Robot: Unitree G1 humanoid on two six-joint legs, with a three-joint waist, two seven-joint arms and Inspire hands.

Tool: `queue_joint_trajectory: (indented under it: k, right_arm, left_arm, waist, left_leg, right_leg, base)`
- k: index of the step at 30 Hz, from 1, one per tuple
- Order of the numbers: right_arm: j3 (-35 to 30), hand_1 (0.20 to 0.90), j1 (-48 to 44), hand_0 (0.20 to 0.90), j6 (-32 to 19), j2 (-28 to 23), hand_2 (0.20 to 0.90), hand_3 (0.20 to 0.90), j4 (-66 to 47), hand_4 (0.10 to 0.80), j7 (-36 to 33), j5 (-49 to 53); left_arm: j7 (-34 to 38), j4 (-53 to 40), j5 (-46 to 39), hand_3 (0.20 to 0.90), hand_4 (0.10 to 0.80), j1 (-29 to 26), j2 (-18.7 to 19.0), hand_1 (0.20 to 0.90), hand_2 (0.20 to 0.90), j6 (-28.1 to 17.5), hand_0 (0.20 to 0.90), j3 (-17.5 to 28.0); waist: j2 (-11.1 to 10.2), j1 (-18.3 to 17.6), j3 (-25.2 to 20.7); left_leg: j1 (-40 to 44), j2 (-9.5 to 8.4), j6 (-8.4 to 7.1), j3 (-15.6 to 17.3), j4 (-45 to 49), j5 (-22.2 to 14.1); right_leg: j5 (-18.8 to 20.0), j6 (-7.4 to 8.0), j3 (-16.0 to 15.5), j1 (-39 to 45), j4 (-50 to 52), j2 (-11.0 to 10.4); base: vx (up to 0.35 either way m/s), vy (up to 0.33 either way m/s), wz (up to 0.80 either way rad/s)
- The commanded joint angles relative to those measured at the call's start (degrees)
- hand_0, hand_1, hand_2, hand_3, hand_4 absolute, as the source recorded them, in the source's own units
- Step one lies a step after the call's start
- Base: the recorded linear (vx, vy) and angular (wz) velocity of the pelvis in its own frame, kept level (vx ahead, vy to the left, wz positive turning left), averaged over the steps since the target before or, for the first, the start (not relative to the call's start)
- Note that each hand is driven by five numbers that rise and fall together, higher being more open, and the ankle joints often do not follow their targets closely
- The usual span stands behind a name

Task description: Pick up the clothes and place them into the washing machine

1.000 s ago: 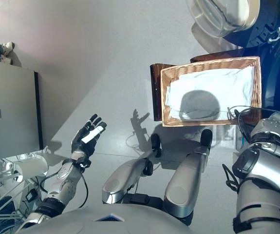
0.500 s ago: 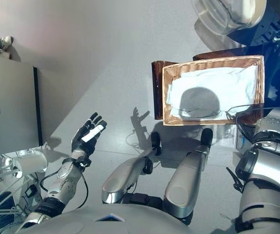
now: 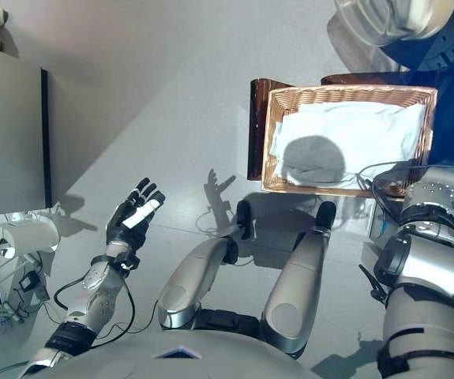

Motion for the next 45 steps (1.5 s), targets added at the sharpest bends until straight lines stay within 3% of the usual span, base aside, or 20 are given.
queue_joint_trajectory:
  k: [1,14,23,25,26,38,45]
  right_arm:
    - [2.07,0.2,-0.9,0.2,-7.34,-5.08,0.2,0.2,-5.07,0.3,0.27,-2.53]
    - [-1.61,0.2,-1.84,0.2,-8.85,-9.69,0.2,0.2,-2.6,0.3,-2.76,-2.27]
    - [-0.7,0.2,-3.51,0.2,-7.7,-10.96,0.2,0.2,0.27,0.3,-3.38,-1.63]
    - [-0.34,0.444,-3.62,0.444,-7.52,-10.93,0.444,0.444,0.65,0.475,-3.38,-1.87]
    - [-0.15,0.9,-3.69,0.9,-7.25,-10.86,0.9,0.9,0.98,0.8,-3.61,-2.07]
    - [1.04,0.9,-4.67,0.9,-6.47,-10.24,0.9,0.9,2.19,0.8,-3.42,-1.21]
    - [0.74,0.9,-2.72,0.9,-5.77,-6.95,0.9,0.9,2.7,0.8,-3.93,-1.61]
  left_arm:
    - [-0.15,-3.14,-1.34,0.9,0.8,3.25,3.31,0.9,0.9,-4.19,0.9,3.66]
    - [0.08,-5.0,-1.49,0.9,0.8,4.86,5.9,0.9,0.9,-3.89,0.9,6.18]
    - [0.08,-6.08,-1.55,0.9,0.8,5.5,7.24,0.9,0.9,-3.61,0.9,5.77]
    - [0.15,-6.04,-1.56,0.9,0.8,5.52,7.35,0.9,0.9,-3.68,0.9,5.89]
    - [0.19,-5.85,-1.45,0.9,0.8,5.54,7.42,0.9,0.9,-3.63,0.9,6.0]
    - [-0.05,-5.55,-1.72,0.9,0.8,6.07,8.06,0.9,0.9,-3.39,0.9,6.22]
    - [0.02,-4.88,-1.42,0.9,0.8,5.83,7.93,0.9,0.9,-3.21,0.9,6.6]
  waist:
    - [-0.74,-0.22,-5.19]
    - [-2.49,-0.85,-5.41]
    - [-2.96,-1.01,-6.0]
    - [-3.11,-0.97,-5.97]
    - [-3.33,-0.99,-6.09]
    - [-3.74,-0.9,-6.78]
    - [-3.91,-0.78,-6.98]
  left_leg:
    - [-4.63,1.84,-2.83,-0.02,7.97,-3.8]
    - [-11.86,3.05,-2.44,0.86,24.28,-11.86]
    - [-12.34,3.39,-1.81,1.99,26.35,-13.73]
    - [-12.27,3.47,-1.8,2.18,26.5,-13.85]
    - [-12.15,3.53,-1.81,2.33,26.41,-13.95]
    - [-11.1,3.62,-1.62,2.86,24.87,-13.6]
    - [-9.41,3.29,-1.24,3.01,22.7,-13.03]
  right_leg:
    - [-3.65,-4.26,-0.46,-1.53,5.27,3.73]
    - [-9.78,-6.09,1.22,-8.18,19.24,4.13]
    - [-10.49,-6.4,2.15,-9.91,20.81,4.85]
    - [-10.55,-6.49,2.27,-9.93,20.92,4.95]
    - [-10.41,-6.53,2.26,-9.79,20.71,5.04]
    - [-9.8,-6.62,2.46,-9.0,19.32,5.26]
    - [-8.45,-6.22,2.42,-7.34,17.19,5.27]
  base:
    - [-0.037,-0.028,-0.12]
    - [-0.01,-0.007,-0.02]
    - [0.006,0.013,-0.07]
    - [0.001,0.001,-0.02]
    - [0.0,0.0,0.0]
    - [0.0,0.0,0.0]
    - [0.0,0.0,0.0]
